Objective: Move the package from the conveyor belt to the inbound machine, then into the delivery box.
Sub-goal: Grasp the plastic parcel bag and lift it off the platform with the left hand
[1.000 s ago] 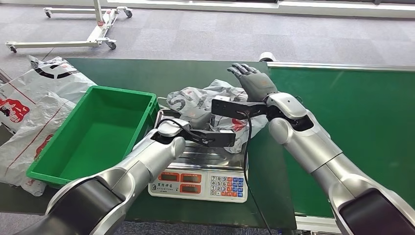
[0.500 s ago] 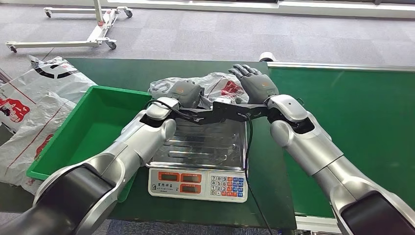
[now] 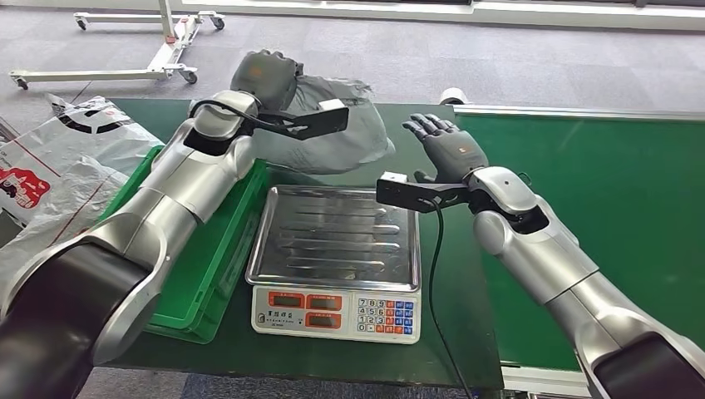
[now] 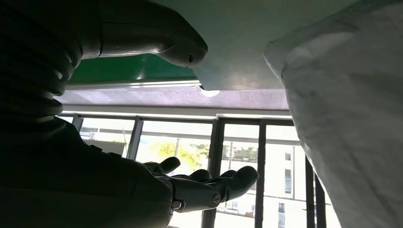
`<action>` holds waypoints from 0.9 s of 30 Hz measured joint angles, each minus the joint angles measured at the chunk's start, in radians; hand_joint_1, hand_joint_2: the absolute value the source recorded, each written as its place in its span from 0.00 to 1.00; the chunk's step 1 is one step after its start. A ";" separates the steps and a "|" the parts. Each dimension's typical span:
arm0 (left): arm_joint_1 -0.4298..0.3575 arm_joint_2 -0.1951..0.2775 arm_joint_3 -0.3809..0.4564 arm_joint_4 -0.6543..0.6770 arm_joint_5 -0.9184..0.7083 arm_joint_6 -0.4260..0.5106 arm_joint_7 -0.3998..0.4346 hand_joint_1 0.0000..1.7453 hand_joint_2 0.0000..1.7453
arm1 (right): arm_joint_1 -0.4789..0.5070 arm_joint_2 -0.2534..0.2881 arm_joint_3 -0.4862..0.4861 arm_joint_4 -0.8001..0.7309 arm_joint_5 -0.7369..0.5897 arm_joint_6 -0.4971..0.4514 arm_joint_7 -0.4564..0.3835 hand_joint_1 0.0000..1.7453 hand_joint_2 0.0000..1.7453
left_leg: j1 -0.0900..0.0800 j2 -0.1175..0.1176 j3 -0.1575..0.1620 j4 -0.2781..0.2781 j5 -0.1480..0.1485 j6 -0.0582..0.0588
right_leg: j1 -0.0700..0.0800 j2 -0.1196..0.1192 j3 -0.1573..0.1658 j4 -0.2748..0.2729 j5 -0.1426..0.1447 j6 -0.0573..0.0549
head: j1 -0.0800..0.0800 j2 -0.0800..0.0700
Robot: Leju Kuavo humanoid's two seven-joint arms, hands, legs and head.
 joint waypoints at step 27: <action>-0.098 0.327 0.046 -0.221 -0.106 -0.026 -0.039 1.00 1.00 | 0.126 -0.160 -0.081 -0.129 0.032 -0.041 0.012 0.00 1.00 | 0.000 0.002 0.000 0.000 0.000 0.000 | 0.000 0.002 -0.001 0.000 0.000 0.000 | 0.000 0.000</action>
